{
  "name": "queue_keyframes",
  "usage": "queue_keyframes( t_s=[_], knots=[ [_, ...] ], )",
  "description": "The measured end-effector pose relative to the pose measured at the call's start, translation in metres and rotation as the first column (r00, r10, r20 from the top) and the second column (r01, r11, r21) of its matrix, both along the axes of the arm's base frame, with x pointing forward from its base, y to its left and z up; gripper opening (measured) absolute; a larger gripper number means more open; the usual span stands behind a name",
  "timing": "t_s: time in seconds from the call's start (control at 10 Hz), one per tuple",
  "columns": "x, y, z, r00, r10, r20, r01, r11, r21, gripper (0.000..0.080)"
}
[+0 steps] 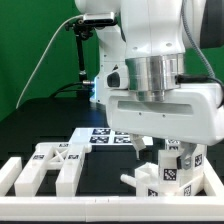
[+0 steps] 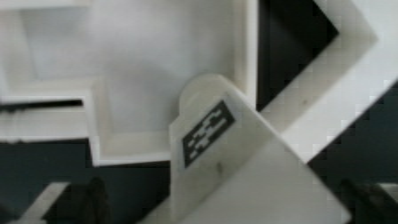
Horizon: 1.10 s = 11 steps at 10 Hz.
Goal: Assemble chair
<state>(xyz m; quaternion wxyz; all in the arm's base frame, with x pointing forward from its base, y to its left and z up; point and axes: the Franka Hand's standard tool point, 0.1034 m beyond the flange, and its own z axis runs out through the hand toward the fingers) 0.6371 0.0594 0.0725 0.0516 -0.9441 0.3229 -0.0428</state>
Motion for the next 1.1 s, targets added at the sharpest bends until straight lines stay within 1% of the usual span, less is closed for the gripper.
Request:
queue_keyframes(
  t_s=[0.1,0.3,0.4,0.5,0.6,0.7,0.8,0.9,1.0,1.1],
  knots=[
    [-0.001,0.003,0.0,0.994,0.113,0.003,-0.113,0.993,-0.017,0.0644],
    [0.0,-0.001,0.0,0.958,0.286,0.008,-0.285,0.957,-0.046,0.0649],
    [0.0,0.001,0.0,0.906,0.424,0.003,-0.423,0.903,-0.076,0.0649],
    [0.001,0.008,0.001,0.818,0.575,-0.005,-0.572,0.813,-0.103,0.0649],
    [0.0,0.008,0.0,0.874,0.486,0.002,-0.484,0.871,-0.084,0.0649],
    [0.0,0.007,0.0,0.886,0.463,0.001,-0.461,0.883,-0.083,0.0529],
    [0.0,0.007,0.0,0.912,0.411,0.002,-0.409,0.909,-0.075,0.0529],
    [0.0,0.008,0.0,0.953,0.304,0.002,-0.304,0.951,-0.06,0.0395],
    [0.001,0.005,0.0,0.972,0.234,0.001,-0.234,0.971,-0.054,0.0285],
    [0.002,-0.004,0.002,0.999,0.05,-0.007,-0.05,0.998,-0.042,0.0285]
  ],
)
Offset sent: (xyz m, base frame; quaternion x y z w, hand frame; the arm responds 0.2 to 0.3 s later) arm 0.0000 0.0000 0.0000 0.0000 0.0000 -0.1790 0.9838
